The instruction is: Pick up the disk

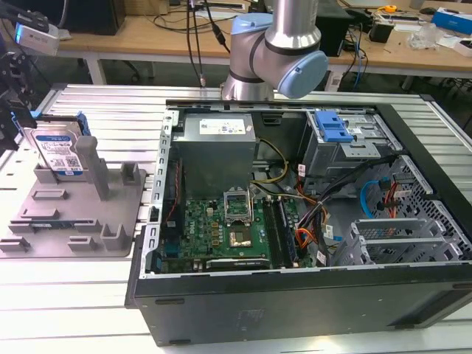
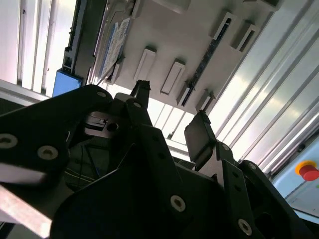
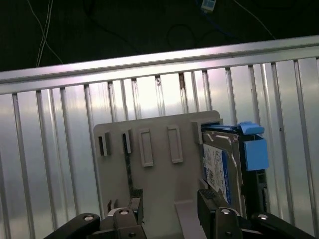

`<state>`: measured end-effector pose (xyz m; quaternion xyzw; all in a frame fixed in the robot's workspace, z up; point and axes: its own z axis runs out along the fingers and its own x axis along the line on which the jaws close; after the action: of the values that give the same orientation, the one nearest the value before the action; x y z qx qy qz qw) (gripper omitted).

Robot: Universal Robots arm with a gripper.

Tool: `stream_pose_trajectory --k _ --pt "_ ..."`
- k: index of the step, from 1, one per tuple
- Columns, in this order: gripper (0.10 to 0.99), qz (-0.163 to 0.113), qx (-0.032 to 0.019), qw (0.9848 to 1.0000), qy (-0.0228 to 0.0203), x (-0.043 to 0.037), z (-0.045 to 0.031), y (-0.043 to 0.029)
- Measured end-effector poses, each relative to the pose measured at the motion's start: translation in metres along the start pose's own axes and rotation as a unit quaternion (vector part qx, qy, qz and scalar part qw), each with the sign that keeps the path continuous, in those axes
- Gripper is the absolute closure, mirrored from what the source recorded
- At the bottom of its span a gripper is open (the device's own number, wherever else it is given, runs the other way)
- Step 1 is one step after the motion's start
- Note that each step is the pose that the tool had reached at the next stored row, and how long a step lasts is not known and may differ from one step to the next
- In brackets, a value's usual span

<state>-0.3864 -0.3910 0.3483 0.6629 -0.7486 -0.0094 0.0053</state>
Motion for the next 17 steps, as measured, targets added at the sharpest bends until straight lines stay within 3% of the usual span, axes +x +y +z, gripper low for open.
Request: stream_pose_trajectory --k 5,8,11,17 --pt "0.529 -0.014 0.0002 0.9999 0.0025 -0.0137 0.0002 0.0016" --pt "0.529 -0.040 0.0002 0.9992 0.0039 -0.0174 0.0004 0.0021" --pt "0.529 -0.040 0.0005 0.9992 0.0055 -0.0200 0.0004 0.0025" --pt "0.529 -0.043 0.0009 0.9991 0.0081 -0.0466 0.0006 0.0066"
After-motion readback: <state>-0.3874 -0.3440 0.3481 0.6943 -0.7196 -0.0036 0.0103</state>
